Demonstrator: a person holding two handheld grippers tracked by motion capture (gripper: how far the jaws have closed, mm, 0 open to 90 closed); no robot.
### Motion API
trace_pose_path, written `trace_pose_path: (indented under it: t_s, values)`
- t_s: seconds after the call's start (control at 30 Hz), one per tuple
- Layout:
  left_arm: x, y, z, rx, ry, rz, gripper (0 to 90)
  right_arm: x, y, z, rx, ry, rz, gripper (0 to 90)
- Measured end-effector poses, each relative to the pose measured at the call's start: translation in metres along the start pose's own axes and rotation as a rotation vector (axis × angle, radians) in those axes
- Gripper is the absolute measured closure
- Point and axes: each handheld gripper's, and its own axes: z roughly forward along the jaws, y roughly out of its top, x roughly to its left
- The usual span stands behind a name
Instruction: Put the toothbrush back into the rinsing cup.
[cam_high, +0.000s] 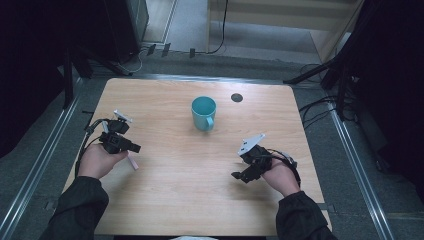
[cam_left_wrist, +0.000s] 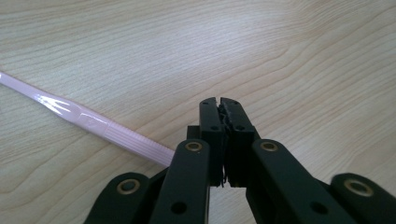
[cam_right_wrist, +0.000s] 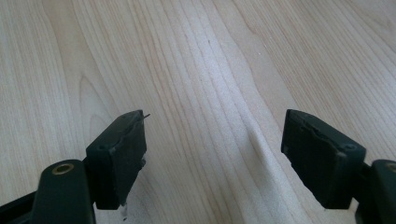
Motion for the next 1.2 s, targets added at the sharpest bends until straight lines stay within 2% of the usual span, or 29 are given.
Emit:
trace_pose_path:
  t_s: [0.03,0.43,0.77,1.03,1.2]
  values:
    - [0.001,0.000,0.003,0.019,0.007,-0.019,89.2,0.000,0.000,0.000,0.000,-0.002,-0.001,22.4]
    - [0.012,-0.003,0.017,0.094,0.020,-0.104,89.5,0.001,0.000,0.001,0.008,0.001,-0.007,22.5]
    - [0.014,-0.004,0.020,0.113,0.033,-0.129,89.5,0.001,0.000,0.001,0.011,0.002,-0.012,22.5]
    - [0.014,-0.004,0.023,0.129,0.043,-0.122,89.4,0.001,0.000,0.002,0.014,0.009,-0.013,22.5]
    - [0.015,-0.007,0.022,0.146,0.057,-0.135,89.4,0.001,0.000,0.002,0.015,0.009,-0.013,22.5]
